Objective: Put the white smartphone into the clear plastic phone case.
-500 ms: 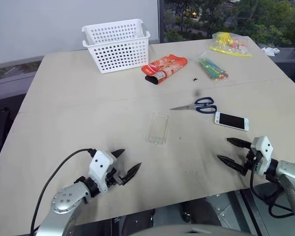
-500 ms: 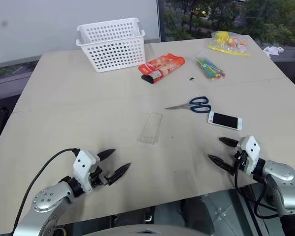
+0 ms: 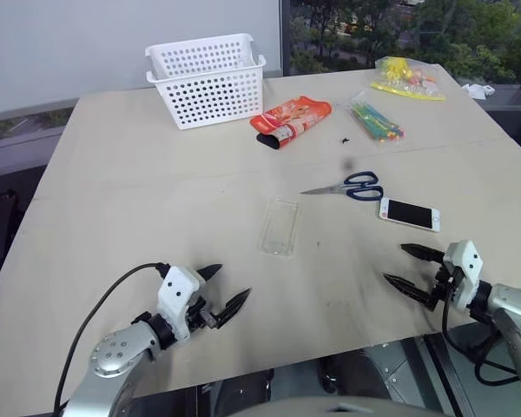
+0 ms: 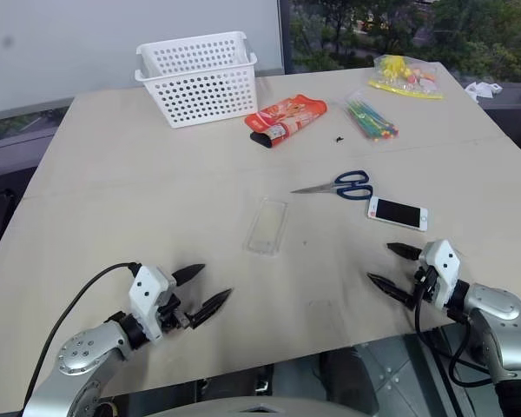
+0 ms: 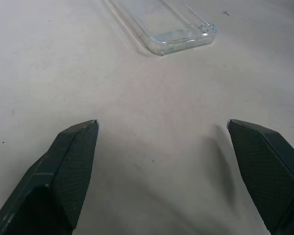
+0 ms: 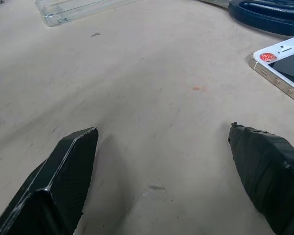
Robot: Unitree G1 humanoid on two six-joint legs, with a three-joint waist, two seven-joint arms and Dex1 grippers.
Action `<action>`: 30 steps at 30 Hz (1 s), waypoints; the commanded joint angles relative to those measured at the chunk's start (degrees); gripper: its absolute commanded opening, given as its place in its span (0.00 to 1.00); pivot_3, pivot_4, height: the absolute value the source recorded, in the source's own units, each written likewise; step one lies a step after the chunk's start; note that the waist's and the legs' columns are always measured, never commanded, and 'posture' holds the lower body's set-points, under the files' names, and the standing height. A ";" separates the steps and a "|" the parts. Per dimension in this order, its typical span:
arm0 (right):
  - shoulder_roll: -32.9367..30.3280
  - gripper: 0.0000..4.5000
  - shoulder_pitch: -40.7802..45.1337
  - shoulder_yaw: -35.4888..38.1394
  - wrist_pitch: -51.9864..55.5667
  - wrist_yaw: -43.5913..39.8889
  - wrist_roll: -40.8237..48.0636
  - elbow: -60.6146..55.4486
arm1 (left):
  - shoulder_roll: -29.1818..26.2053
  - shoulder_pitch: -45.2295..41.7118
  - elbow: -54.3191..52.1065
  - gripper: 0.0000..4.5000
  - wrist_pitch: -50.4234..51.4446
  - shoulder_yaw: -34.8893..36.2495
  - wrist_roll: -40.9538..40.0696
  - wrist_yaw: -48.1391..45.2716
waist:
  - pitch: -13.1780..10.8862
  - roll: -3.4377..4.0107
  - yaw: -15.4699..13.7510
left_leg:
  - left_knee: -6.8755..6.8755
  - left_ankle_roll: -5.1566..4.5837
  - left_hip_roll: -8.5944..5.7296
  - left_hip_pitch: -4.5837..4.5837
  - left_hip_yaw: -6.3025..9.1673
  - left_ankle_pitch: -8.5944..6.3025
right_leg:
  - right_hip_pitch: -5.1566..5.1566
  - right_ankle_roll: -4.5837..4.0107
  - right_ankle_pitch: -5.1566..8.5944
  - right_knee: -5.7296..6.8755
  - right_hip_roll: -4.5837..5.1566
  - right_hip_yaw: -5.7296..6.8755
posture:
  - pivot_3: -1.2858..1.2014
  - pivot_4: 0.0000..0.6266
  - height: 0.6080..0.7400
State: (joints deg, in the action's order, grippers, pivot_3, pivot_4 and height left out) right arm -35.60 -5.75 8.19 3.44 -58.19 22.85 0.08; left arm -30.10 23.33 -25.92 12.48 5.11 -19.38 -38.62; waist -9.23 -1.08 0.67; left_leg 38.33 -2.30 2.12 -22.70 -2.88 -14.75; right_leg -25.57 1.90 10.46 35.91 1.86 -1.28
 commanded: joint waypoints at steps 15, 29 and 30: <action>0.66 1.00 25.02 -8.61 6.53 13.05 -12.93 1.87 | -8.06 -11.64 -3.00 0.96 6.09 2.38 -4.19 -4.75 | 0.00 -0.04 0.10 | 0.06 0.01 0.02 0.01 0.03 0.01 | -0.01 -0.13 -0.09 0.08 -0.14 0.01 | 0.52 0.24 1.00; -1.58 0.80 49.03 -22.94 11.24 1.14 -26.51 32.75 | -13.64 -20.73 -10.72 1.00 15.47 2.83 -7.83 -5.94 | -0.01 -0.08 0.14 | -0.01 0.01 0.00 -0.09 0.02 0.02 | -0.01 -0.32 -0.22 -0.04 -0.14 -0.03 | 0.52 0.24 1.00; -1.55 0.75 49.46 -23.22 11.09 0.76 -26.89 33.48 | -13.65 -20.80 -11.10 1.00 15.87 2.87 -7.99 -5.73 | -0.01 -0.08 0.12 | -0.01 0.01 0.00 -0.07 0.03 0.02 | 0.01 -0.32 -0.21 -0.03 -0.14 -0.02 | 0.52 0.24 1.00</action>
State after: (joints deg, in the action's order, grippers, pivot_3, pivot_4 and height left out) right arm -35.84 43.54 -13.82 14.23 -56.43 -1.76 31.23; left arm -43.19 2.71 -34.39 27.61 6.52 -26.33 -44.89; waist -9.24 -1.15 0.79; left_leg 38.33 -2.30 2.11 -22.76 -2.85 -14.73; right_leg -25.56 1.58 10.24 35.88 1.72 -1.30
